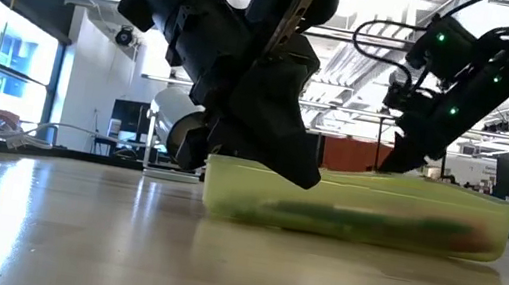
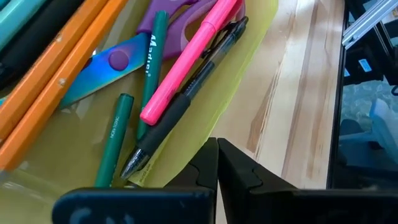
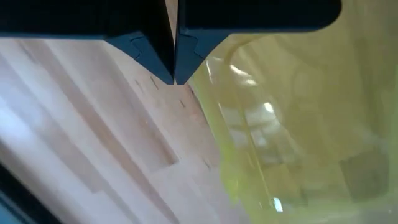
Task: Pick & place school supplies into a supply box
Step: Close the supply box
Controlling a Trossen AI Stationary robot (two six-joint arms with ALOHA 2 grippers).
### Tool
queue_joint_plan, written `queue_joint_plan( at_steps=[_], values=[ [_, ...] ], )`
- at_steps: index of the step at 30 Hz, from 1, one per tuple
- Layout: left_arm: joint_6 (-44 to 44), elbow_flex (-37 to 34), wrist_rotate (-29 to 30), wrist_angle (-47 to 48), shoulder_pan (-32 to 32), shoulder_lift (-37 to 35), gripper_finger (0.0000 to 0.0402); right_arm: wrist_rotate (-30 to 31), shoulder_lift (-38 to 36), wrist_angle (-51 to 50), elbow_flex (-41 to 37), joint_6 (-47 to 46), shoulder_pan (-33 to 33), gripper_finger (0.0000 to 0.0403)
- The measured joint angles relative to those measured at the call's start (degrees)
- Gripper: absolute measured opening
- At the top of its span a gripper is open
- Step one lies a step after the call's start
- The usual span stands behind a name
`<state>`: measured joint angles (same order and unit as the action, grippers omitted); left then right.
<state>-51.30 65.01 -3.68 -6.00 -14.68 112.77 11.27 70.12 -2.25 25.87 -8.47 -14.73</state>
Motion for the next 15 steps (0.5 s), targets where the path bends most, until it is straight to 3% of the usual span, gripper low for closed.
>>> queue_joint_plan(
  at_steps=[15],
  values=[
    [-1.0, 0.0, -0.7, 0.2, 0.0, -0.1, 0.0044, 5.9, -7.7, -0.1, 0.0, 0.2, 9.0, 0.0]
  ],
)
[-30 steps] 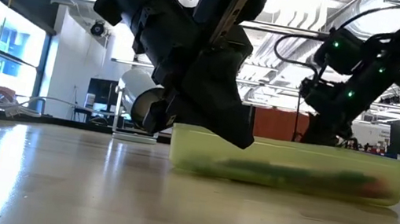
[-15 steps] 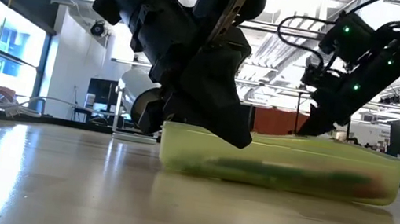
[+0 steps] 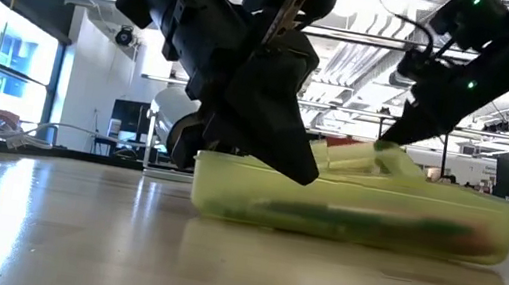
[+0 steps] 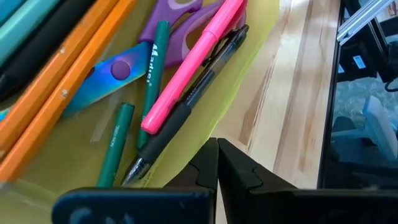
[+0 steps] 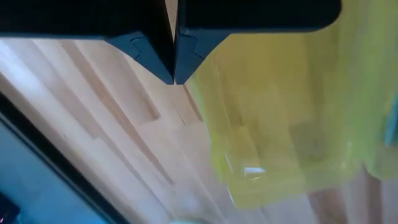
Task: Pick & place school supplies into a supply box
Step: Close the supply box
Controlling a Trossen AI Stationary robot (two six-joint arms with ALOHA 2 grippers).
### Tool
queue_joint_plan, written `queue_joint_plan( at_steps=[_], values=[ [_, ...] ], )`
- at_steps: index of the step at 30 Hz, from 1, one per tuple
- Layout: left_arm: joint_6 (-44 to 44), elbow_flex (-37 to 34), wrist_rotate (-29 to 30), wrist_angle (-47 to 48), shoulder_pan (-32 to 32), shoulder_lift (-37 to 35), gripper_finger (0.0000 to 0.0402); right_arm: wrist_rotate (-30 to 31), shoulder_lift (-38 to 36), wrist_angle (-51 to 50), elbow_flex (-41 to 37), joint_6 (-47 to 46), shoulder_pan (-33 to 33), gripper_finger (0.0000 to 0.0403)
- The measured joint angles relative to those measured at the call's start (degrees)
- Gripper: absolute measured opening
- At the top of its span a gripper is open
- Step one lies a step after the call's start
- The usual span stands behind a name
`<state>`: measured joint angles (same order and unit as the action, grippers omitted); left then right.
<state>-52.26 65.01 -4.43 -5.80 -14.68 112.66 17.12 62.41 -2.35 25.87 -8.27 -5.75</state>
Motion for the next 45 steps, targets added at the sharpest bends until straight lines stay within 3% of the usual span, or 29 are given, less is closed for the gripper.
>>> queue_joint_plan(
  at_steps=[5, 13, 21, 28, 32, 35, 37, 40, 41, 43, 45],
  values=[
    [-0.5, 0.0, 0.0, -0.2, 0.0, 0.0, 0.0044, 4.1, -2.9, 0.3, 0.1, -0.3, 4.5, 0.0],
    [-0.6, 0.0, 0.9, -0.2, 0.0, 0.0, 0.0044, 5.4, -6.7, 1.2, 0.1, -3.8, 13.3, 0.0],
    [1.2, -0.2, 5.2, 0.6, 1.2, 0.3, 0.0044, 2.7, -7.2, 0.9, -0.5, -13.2, 25.6, 0.0],
    [4.1, 3.8, 1.3, -0.8, 0.0, -1.5, 0.0044, 15.9, -6.9, -0.2, -0.3, -17.3, 33.0, 0.0],
    [9.7, 7.8, 1.0, 1.6, -1.5, -2.8, 0.0044, 17.4, -7.0, 0.0, -0.3, -17.4, 34.0, 0.0],
    [13.1, 11.8, 3.7, 8.7, -2.1, -4.5, 0.0044, 18.4, -7.0, 0.5, -0.3, -17.4, 34.2, 0.0],
    [14.2, 14.9, 7.2, 16.2, -2.1, -5.2, 0.0044, 27.7, -7.0, 0.4, -0.3, -17.3, 34.8, 0.0],
    [13.8, 20.1, 14.3, 28.3, -1.9, -5.3, 0.0044, 49.2, -8.5, -4.2, -0.3, -17.6, 33.7, 0.0],
    [13.0, 21.7, 16.4, 32.7, -1.6, -5.3, 0.0044, 53.3, -9.3, -6.2, -0.3, -19.4, 31.8, 0.0],
    [11.2, 24.4, 18.3, 38.7, -0.9, -5.4, 0.0044, 51.8, -11.5, -12.5, -0.2, -26.0, 26.8, 0.0],
    [10.3, 25.4, 18.6, 42.0, -0.1, -5.4, 0.0044, 41.4, -12.9, -18.6, -0.2, -31.5, 20.1, 0.0]
  ],
)
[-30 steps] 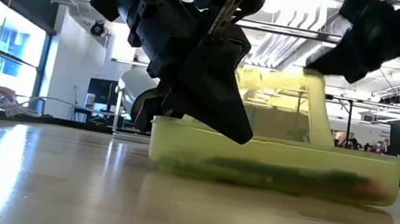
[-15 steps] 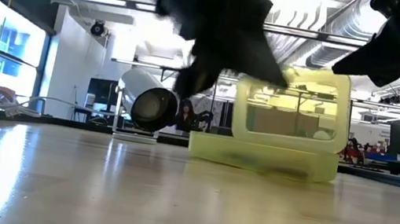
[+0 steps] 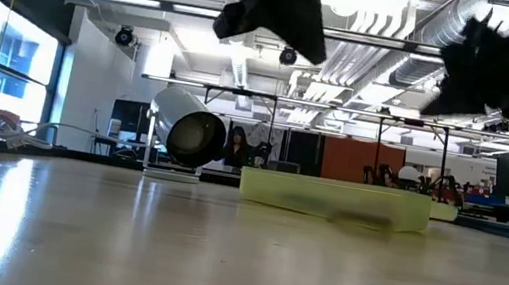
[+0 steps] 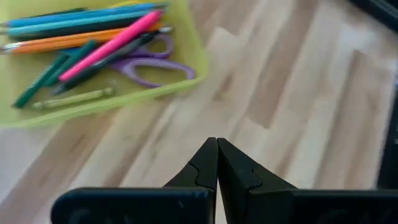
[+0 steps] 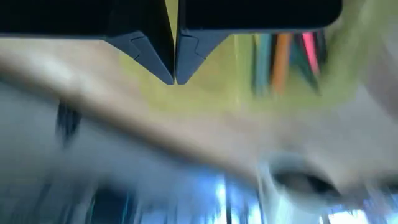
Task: Pick & place school supplies into a supply box
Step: Close the supply box
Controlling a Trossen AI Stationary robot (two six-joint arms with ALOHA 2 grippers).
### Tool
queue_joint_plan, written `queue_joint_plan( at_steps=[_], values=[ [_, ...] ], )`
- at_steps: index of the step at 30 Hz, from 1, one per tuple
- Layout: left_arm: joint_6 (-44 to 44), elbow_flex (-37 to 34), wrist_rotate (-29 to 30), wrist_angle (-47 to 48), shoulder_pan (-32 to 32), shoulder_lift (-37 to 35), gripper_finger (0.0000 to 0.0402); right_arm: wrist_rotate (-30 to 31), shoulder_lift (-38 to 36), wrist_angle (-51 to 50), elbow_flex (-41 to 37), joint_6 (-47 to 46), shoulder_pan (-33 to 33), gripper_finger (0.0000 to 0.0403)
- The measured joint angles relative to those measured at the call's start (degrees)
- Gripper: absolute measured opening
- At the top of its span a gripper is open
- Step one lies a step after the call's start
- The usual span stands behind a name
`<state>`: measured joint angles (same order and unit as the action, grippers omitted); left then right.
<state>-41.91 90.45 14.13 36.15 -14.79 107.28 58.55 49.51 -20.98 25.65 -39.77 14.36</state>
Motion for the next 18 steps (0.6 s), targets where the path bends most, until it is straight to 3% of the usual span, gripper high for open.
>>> queue_joint_plan(
  at_steps=[2, 5, 12, 18],
  values=[
    [-0.4, -0.1, -0.3, 1.5, 0.8, 0.0, 0.0044, -10.4, -0.3, -7.9, 0.0, -5.6, -6.3, 0.0],
    [-0.9, -0.8, -0.1, 4.9, 1.8, 0.0, 0.0044, -16.9, 0.2, -15.4, -0.1, -9.7, -11.7, 0.0],
    [-3.6, -3.2, 1.7, 13.5, 7.7, 0.0, 0.0044, -23.6, 0.4, -16.9, -0.1, -7.9, -11.6, 0.0],
    [1.5, -4.3, -3.4, 9.2, 11.6, 0.0, 0.0044, -24.4, 0.4, -16.2, -0.1, -3.4, -13.3, 0.0]
  ],
)
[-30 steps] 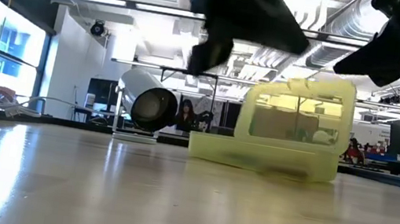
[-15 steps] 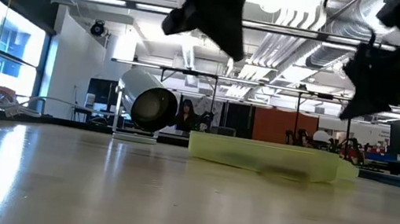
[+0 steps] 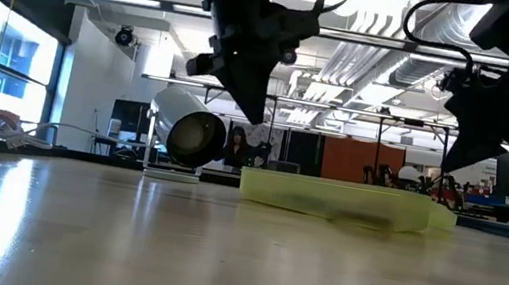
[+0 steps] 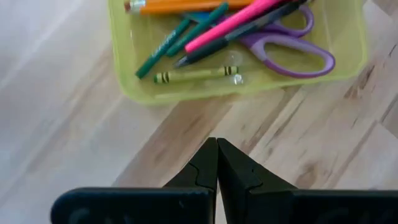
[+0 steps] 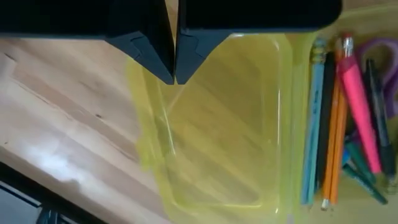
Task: Pick & place school supplies into a supply box
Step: Close the supply box
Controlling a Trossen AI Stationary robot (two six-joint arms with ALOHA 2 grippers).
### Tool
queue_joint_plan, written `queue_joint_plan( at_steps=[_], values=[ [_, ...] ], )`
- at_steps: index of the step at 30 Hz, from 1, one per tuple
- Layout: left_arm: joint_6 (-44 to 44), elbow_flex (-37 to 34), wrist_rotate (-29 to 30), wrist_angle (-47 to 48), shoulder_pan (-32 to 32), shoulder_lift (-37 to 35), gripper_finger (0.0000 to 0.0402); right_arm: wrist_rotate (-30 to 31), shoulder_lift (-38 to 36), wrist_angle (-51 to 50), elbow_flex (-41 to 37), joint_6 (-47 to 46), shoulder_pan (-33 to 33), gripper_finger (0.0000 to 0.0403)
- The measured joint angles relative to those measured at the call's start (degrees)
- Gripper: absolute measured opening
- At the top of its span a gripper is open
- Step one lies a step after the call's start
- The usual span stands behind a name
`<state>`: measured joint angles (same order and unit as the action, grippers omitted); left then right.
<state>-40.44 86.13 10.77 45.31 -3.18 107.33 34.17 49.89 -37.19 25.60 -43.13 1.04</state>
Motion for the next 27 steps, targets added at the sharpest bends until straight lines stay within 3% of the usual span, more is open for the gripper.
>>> queue_joint_plan(
  at_steps=[5, 10, 17, 22, 27],
  values=[
    [2.8, 0.0, -0.5, -1.7, 0.2, 0.0, 0.0044, -5.7, 0.0, 1.3, 0.0, 5.3, -6.7, 0.0014],
    [2.9, 0.0, -0.8, -1.8, 0.2, 0.0, 0.0044, -13.6, 1.1, 4.6, 0.0, 10.0, -14.6, 0.0054],
    [3.3, 0.0, -0.8, -1.9, 0.2, 0.0, 0.0044, -8.5, 9.6, 8.3, 0.0, 11.1, -22.4, 0.0092],
    [4.2, 0.0, -0.8, -1.9, 0.2, 0.0, 0.0044, -16.0, 18.0, 15.0, 0.0, 15.4, -26.8, 0.0094],
    [4.7, 0.0, -0.7, -1.9, 0.2, 0.0, 0.0044, -16.1, 23.3, 22.2, 0.1, 18.7, -29.7, 0.0094]
  ],
)
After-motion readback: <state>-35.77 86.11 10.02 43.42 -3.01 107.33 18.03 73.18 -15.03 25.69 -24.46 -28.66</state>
